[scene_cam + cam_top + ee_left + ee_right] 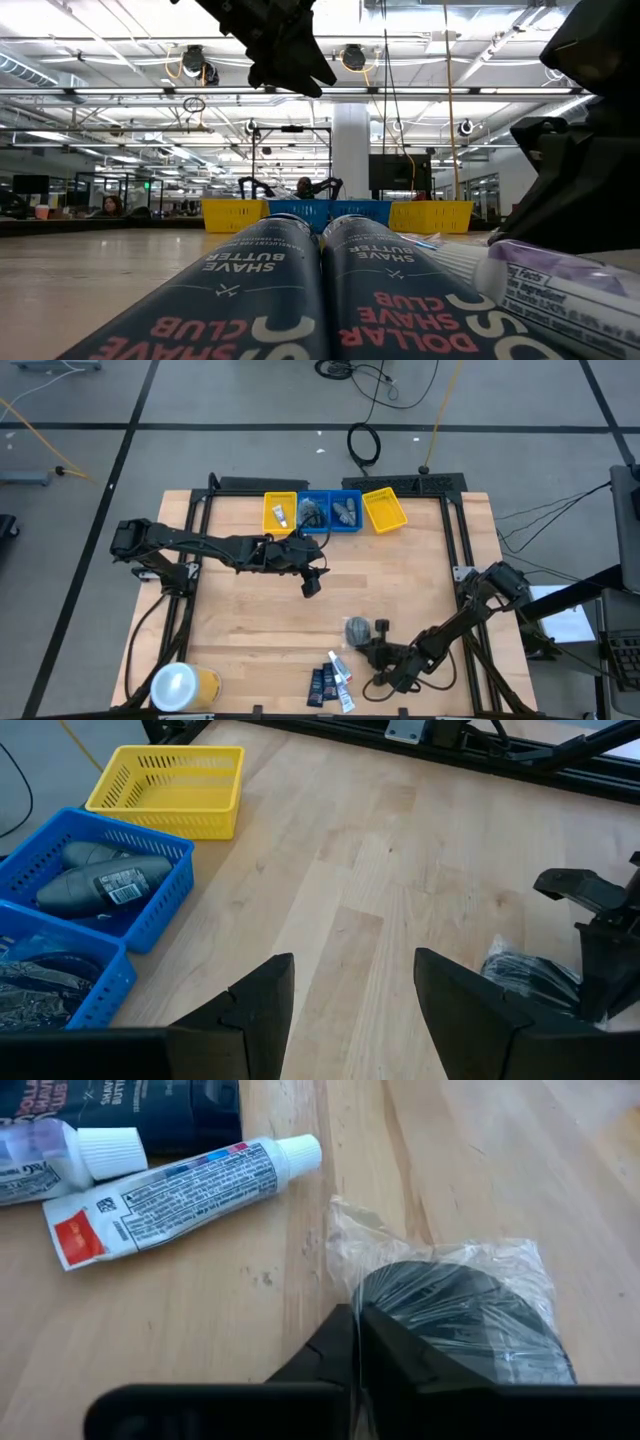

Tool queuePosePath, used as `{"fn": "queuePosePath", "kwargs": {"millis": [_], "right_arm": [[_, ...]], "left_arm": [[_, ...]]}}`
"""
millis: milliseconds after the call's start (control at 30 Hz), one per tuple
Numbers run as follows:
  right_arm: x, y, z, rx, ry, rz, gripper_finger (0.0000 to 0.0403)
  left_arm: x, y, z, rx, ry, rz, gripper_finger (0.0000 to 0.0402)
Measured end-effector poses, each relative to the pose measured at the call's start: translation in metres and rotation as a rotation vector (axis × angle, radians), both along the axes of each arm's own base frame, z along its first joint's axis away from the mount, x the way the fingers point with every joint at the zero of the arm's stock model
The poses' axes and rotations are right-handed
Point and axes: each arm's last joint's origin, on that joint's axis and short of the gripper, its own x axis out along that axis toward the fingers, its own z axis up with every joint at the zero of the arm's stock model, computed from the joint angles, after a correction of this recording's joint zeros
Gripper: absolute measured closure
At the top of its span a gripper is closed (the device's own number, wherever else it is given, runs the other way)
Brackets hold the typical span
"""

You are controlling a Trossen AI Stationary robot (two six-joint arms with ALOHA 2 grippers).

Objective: Pick & Place Travel size toiletries
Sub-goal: Put the hairbrush into the left blue bin

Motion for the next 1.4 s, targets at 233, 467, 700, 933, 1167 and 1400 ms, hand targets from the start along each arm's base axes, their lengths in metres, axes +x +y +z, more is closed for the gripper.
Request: {"fn": "queuePosePath", "kwargs": {"millis": [233,467,700,933,1167,1400], "right_arm": [[-0.002,-0.001,0.029,0.009,-0.033,0.056,0.0402],[-0.006,-0.007,0.073,-0.054,-0.144,0.078,0.0403],[-0.014,-0.019,0.115,-0.14,-0.241,0.074,0.0403],[-0.016,-0.036,0.145,-0.158,-0.313,0.04,0.0403],[-0.009,-0.058,0.16,-0.137,-0.357,-0.037,0.0403],[-0.003,-0.074,0.169,-0.124,-0.381,-0.082,0.0403]], "left_arm": [[0.0,0.0,0.0,0.009,0.001,-0.006,0.0194],[0.0,0.0,0.0,0.033,0.008,-0.024,0.0194],[0.0,-0.001,0.0,0.119,0.03,-0.113,0.0194],[0.003,-0.009,0.003,0.162,-0.008,-0.291,0.0195],[0.006,-0.026,0.01,0.29,-0.086,-0.471,0.0195],[0.006,-0.038,0.011,0.366,-0.092,-0.528,0.0195]]}}
